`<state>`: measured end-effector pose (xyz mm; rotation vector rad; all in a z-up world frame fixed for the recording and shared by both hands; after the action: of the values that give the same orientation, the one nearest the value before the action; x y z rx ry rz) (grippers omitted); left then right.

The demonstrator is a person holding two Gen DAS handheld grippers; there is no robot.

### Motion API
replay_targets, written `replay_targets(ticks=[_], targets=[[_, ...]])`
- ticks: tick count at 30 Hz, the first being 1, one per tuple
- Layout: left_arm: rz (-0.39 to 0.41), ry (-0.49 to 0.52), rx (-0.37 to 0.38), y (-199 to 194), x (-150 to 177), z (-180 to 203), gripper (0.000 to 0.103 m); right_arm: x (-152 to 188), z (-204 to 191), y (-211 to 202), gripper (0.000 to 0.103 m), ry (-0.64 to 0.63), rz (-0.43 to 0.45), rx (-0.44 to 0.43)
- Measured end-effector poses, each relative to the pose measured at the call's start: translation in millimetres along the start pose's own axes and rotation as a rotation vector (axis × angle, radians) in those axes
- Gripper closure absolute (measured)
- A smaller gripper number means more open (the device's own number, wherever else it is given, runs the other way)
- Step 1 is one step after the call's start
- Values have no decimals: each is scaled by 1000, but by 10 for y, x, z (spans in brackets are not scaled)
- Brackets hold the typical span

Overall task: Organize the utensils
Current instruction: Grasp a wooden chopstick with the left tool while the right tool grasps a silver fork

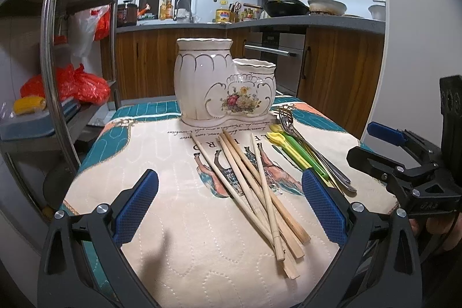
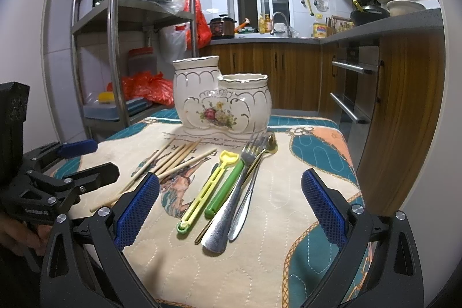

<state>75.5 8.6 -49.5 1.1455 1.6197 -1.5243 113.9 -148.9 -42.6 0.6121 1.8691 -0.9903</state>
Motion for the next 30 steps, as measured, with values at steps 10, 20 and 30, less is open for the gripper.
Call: replay_targets(ticks=[10, 20, 30], targets=[[-84, -50, 13, 189, 51, -112, 28, -48, 118, 114, 5, 38, -55, 25], [-245, -93, 71, 503, 35, -230, 62, -110, 278, 414, 37, 81, -197, 38], [-392, -18, 93, 716, 75, -242, 81, -111, 403, 785, 55, 114, -397, 21]])
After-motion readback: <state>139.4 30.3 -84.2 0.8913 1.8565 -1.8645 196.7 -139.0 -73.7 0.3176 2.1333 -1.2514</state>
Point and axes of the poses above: each gripper's, at about its wrist camera, not at the fingertips, and y roughly the way its jaws point, z to its right, x to its underside, the point moved 8 cm from there along y, roughly the way its jaws point, and after that the axes turned 13 degrees about y, right-handed, at the moved point
